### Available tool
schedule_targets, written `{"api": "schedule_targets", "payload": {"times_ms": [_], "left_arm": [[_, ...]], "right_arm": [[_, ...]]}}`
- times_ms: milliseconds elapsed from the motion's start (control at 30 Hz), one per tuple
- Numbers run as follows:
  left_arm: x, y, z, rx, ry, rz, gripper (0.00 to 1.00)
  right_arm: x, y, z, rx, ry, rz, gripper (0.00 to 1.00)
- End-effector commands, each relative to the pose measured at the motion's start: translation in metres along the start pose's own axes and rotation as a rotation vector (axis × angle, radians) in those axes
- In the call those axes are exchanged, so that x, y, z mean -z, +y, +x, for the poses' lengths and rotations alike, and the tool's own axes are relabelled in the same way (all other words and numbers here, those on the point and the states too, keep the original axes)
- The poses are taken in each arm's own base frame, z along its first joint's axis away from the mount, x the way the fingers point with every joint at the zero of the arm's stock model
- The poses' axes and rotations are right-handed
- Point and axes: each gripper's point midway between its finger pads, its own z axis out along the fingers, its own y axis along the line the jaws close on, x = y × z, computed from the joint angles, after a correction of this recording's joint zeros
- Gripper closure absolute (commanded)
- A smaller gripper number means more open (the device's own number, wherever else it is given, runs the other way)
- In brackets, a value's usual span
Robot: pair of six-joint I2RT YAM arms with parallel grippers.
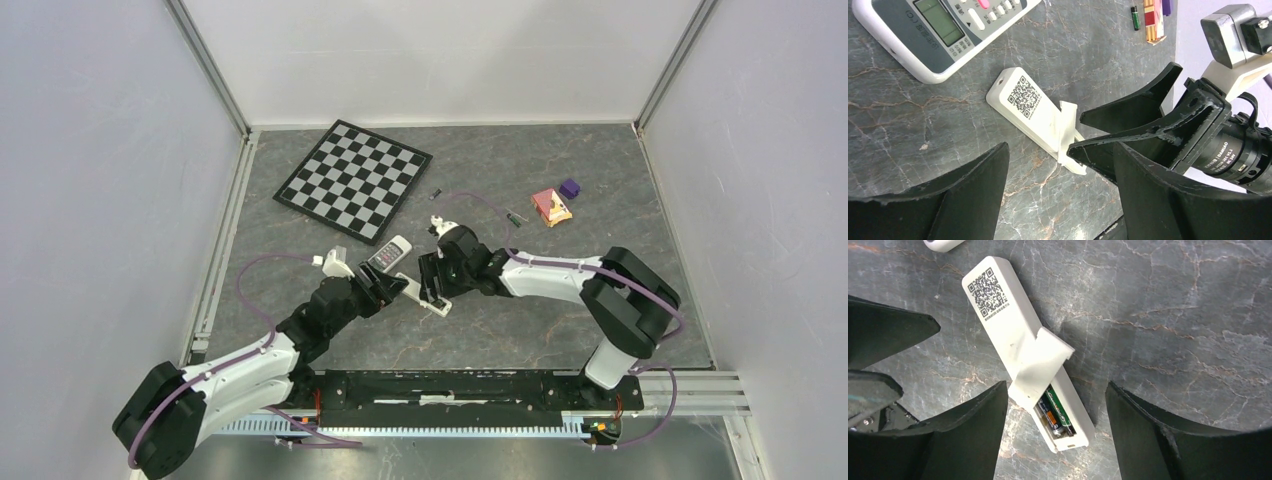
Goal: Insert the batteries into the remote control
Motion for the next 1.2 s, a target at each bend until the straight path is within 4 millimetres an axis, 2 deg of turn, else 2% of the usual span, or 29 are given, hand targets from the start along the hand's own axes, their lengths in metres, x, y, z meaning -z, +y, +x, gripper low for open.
{"api": "schedule_targets", "payload": {"times_ms": [0,233,500,800,1167], "left_arm": [[0.000,-0.005,0.001,-0.027,0.005,0.040,0.19],[0.001,-0.004,0.000,-0.028,-0.002,0.036,0.19],[0.000,-0.006,-0.001,-0.030,-0.002,0.038,0.19],[0.001,-0.006,-0.003,-0.033,-0.010,0.034,0.19],[0.001,-0.008,-0.005,-0.037,-0.020,0.034,0.19]], "right_arm": [[0.014,0.019,-0.023,-0.048,-0.120,-0.166,0.24],[0.024,0.024,-0.026,-0.090,-0.168,-0.330,0.24],[0.018,0.025,-0.026,-0.166,-0.151,-0.416,0.38],[0.005,0.015,-0.015,-0.229,-0.108,-0.381,0.42],[-0.001,0.016,-0.016,-0.271,-0.116,-0.407,0.43]]}}
